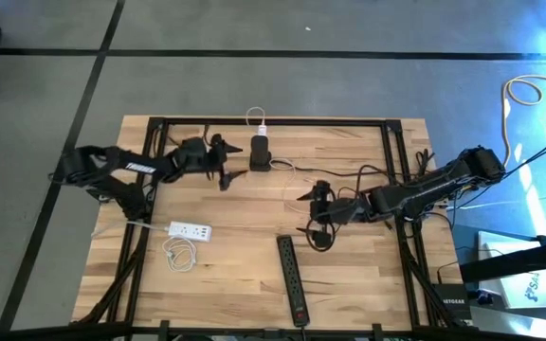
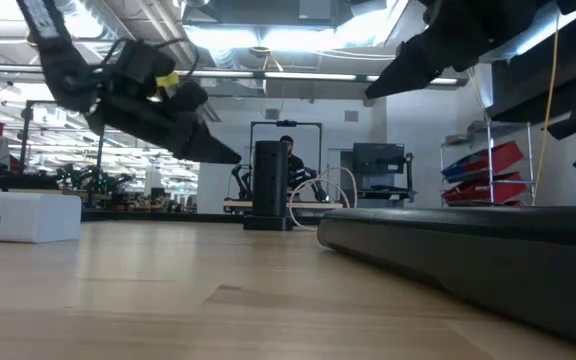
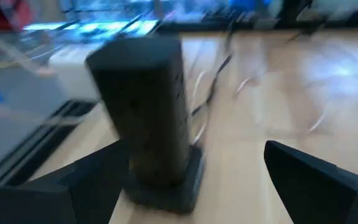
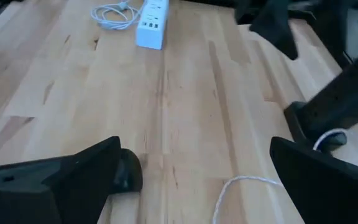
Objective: Insert USB
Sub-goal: Insert the white USB adapter into the black outlet extension
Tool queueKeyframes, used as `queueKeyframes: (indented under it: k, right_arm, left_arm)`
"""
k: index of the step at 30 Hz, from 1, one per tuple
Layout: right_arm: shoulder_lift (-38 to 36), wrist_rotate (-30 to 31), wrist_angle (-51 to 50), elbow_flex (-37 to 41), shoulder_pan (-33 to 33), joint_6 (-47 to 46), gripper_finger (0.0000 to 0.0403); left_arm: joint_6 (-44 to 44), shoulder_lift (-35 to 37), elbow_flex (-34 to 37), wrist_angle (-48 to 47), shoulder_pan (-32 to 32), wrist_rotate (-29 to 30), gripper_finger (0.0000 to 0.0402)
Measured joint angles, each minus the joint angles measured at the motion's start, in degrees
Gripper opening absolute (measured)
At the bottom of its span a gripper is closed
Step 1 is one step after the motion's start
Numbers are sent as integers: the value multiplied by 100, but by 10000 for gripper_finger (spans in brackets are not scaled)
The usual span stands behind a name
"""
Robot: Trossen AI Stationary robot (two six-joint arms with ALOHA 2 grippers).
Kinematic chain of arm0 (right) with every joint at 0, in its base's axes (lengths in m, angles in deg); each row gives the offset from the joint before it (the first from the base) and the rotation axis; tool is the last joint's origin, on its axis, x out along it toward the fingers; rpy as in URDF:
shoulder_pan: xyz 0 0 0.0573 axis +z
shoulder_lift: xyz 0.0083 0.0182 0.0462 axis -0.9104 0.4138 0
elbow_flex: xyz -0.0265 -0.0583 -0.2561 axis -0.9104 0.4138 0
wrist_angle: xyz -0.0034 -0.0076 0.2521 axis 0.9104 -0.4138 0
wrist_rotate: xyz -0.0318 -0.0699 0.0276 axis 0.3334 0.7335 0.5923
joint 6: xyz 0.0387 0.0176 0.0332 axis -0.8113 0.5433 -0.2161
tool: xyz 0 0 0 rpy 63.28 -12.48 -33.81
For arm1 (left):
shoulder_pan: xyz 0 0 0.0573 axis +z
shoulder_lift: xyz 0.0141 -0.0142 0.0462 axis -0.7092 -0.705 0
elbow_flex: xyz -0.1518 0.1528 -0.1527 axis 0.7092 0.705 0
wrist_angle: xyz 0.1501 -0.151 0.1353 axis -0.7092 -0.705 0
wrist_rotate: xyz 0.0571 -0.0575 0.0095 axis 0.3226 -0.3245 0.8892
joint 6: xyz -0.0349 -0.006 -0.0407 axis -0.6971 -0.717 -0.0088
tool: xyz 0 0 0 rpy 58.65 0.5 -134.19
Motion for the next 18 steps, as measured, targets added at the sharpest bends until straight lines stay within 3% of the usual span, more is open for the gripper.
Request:
queueKeyframes:
  k: [5,7,12,18]
  right_arm:
    - [0,-48,38,0,-2,257,395]
    - [0,-331,68,0,0,259,395]
    - [-1,-771,178,0,4,236,395]
    - [0,-887,254,0,0,430,395]
  left_arm:
    - [-160,-828,-534,187,132,-639,352]
    - [-207,-1160,-838,198,121,-811,352]
    - [-238,-1742,-1298,141,166,-648,352]
    - [-238,-2238,-1557,148,296,-267,352]
